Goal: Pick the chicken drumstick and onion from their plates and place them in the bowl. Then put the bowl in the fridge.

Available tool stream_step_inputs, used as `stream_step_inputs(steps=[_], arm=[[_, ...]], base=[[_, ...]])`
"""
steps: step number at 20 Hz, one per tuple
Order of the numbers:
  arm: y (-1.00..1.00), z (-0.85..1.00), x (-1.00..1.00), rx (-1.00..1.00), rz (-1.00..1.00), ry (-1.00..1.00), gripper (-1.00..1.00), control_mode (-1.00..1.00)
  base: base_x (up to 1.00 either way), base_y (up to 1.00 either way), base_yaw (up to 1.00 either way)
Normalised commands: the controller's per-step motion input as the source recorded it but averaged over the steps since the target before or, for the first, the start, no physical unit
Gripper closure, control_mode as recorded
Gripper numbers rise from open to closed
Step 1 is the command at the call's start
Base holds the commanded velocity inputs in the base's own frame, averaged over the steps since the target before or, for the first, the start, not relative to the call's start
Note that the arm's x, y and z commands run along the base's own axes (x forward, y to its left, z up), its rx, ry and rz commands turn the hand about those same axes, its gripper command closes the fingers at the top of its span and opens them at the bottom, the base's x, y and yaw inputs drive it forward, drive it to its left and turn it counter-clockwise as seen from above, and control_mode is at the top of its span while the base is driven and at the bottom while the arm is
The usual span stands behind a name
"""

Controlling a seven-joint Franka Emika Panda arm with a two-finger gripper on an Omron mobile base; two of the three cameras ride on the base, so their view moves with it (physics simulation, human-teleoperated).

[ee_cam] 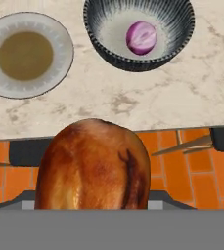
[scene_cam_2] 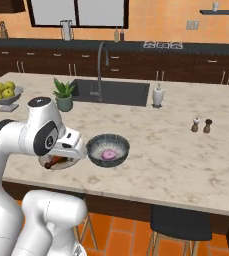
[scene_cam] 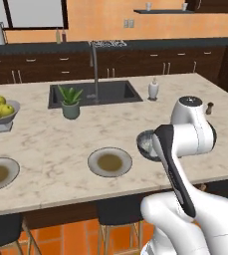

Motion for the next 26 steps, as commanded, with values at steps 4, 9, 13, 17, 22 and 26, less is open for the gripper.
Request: stream_step_inputs(steps=[4,9,13,17,22,26], arm=[[0.00,0.00,0.00,0.00,0.00,0.00,1.00,1.00],[0.00,0.00,0.00,0.00,0.00,0.00,1.00,1.00],[0.00,0.00,0.00,0.00,0.00,0.00,1.00,1.00],[0.00,0.00,0.00,0.00,0.00,0.00,1.00,1.00],[0.00,0.00,0.64,0.00,0.00,0.00,1.00,-1.00],[-0.01,0.15,0.98,0.14,-0.21,0.02,1.00,-1.00]], base=[[0.31,-0.76,-0.07],[0.78,-0.16,0.05],[0.40,0.00,0.03],[0.13,0.00,0.00],[0.00,0.00,0.00],[0.00,0.00,0.00]])
